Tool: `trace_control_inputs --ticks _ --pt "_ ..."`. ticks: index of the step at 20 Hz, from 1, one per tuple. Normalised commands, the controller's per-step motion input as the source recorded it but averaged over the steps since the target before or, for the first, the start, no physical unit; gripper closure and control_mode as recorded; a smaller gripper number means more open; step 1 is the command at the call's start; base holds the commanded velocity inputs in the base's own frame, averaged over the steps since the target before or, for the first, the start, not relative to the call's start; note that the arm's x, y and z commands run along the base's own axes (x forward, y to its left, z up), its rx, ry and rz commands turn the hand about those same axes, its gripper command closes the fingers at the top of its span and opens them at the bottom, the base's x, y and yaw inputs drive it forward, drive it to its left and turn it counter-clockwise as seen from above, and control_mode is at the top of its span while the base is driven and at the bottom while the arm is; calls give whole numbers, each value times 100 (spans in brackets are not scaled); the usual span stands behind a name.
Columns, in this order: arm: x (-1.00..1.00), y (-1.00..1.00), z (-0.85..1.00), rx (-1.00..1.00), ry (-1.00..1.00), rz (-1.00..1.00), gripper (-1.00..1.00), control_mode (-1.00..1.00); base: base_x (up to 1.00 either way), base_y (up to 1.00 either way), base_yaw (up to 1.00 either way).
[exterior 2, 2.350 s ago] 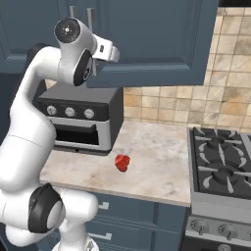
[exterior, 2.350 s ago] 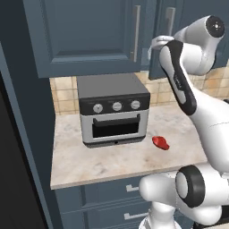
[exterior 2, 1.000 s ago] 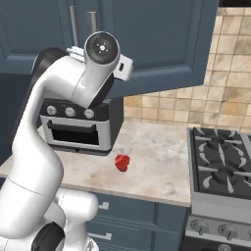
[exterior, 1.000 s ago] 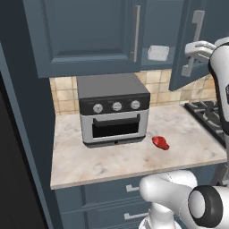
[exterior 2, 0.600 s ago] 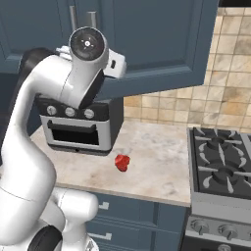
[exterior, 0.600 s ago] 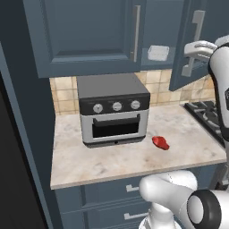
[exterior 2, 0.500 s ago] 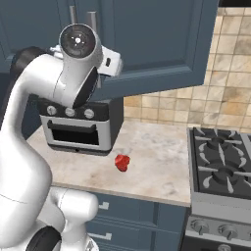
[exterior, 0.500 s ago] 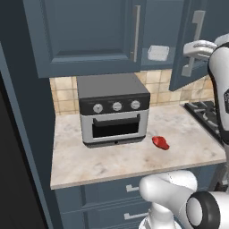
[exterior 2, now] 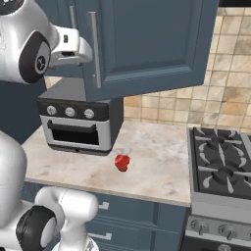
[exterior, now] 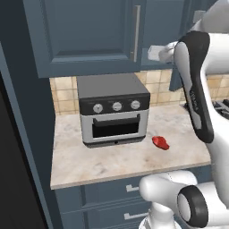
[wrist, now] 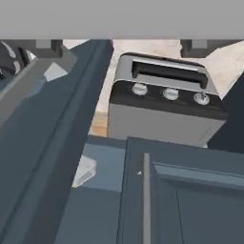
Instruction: Retrieve the tupperware from the cabinet, then place the raw meat into the tupperware to avoid contamination.
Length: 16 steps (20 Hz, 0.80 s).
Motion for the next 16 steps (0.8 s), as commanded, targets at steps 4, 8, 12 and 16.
trace_control_inputs --ticks 4,8,12,16 --pt "1 56 0 -49 25 0 -100 -100 0 0 0" --pt "30 35 0 -47 17 -1 -100 -100 0 0 0" --pt "48 18 -10 -49 21 0 -100 -100 0 0 0" --pt "56 1 -41 -44 9 5 -100 -100 0 0 0"
